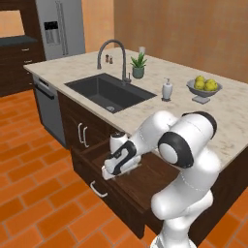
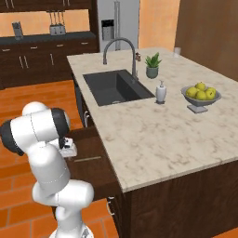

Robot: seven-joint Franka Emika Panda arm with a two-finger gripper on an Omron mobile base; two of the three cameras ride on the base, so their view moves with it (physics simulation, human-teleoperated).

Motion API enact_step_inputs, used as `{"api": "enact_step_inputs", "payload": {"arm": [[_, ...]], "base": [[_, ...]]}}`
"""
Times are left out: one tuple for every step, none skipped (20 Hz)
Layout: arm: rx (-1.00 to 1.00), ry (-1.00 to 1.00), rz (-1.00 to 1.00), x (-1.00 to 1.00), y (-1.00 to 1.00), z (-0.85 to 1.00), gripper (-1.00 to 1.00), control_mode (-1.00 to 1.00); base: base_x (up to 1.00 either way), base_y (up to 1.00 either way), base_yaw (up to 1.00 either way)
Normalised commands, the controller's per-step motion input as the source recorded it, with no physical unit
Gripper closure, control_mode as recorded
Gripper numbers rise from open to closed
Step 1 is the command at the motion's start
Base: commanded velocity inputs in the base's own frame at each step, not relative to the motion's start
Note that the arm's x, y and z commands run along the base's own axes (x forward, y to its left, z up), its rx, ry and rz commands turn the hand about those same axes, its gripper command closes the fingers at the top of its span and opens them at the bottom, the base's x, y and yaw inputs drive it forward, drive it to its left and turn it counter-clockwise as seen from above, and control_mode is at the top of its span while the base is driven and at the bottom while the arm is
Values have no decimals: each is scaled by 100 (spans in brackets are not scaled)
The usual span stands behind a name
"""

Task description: Take a straw from the drawer in front and place it inside the glass cup on the dining counter.

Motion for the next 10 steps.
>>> {"api": "enact_step_inputs", "payload": {"arm": [[0,10,0,-57,86,-6,-100,-100],[0,9,0,-64,99,0,-100,-100],[0,9,0,-66,100,0,-100,-100],[3,5,0,-69,91,0,-100,-100],[6,0,0,-71,64,20,-100,-100],[8,0,0,-72,41,39,-100,-100],[10,0,-1,-66,5,58,-100,-100],[10,0,-10,-55,0,68,-100,-100],[7,0,-21,-22,-32,71,-100,-100],[2,0,-27,0,-54,75,-100,-100]], "base": [[0,0,0],[0,0,0],[0,0,0],[0,0,0],[0,0,0],[0,0,0],[0,0,0],[0,0,0],[0,0,0],[0,0,0]]}}
